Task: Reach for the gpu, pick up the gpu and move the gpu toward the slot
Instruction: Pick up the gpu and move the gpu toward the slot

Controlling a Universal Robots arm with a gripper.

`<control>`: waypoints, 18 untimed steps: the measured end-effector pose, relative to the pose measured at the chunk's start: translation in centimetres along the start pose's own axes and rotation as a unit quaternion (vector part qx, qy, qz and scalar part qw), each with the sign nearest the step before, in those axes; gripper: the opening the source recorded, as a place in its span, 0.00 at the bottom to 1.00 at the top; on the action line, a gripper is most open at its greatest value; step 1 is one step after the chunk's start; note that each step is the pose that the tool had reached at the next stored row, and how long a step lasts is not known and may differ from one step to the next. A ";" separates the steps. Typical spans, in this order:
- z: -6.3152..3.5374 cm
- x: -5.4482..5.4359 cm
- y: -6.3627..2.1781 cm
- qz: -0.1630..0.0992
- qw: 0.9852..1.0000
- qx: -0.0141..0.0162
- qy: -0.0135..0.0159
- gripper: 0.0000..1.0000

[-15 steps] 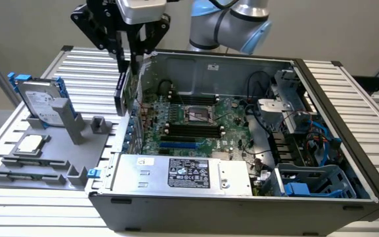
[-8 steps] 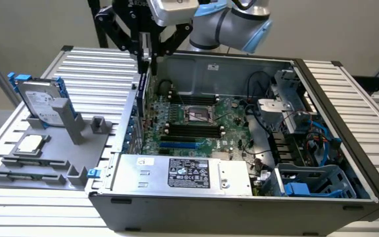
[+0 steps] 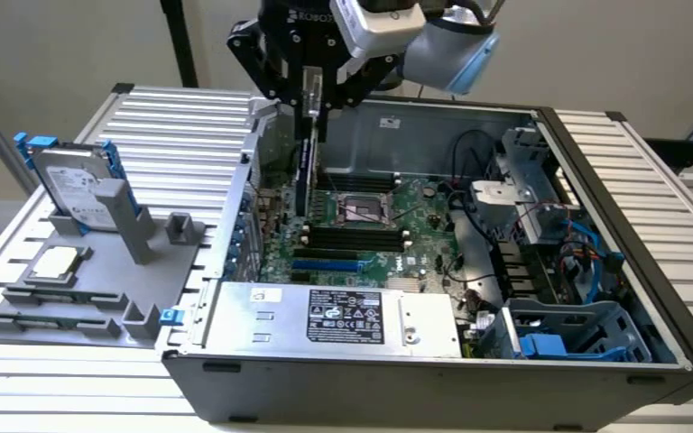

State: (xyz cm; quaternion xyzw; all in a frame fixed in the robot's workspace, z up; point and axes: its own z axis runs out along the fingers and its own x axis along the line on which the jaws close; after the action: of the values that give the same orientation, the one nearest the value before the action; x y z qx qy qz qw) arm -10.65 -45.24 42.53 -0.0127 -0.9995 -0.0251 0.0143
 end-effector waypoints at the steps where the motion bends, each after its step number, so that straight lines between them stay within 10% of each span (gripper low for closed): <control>1: 0.10 -0.5 0.07 0.000 1.000 0.000 0.000 0.26; 18: 1.94 -7.5 2.38 0.000 1.000 0.000 0.000 0.26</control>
State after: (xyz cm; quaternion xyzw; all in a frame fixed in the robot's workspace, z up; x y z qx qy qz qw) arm -3.17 -42.96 40.49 -0.0126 -0.9995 -0.0250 0.0143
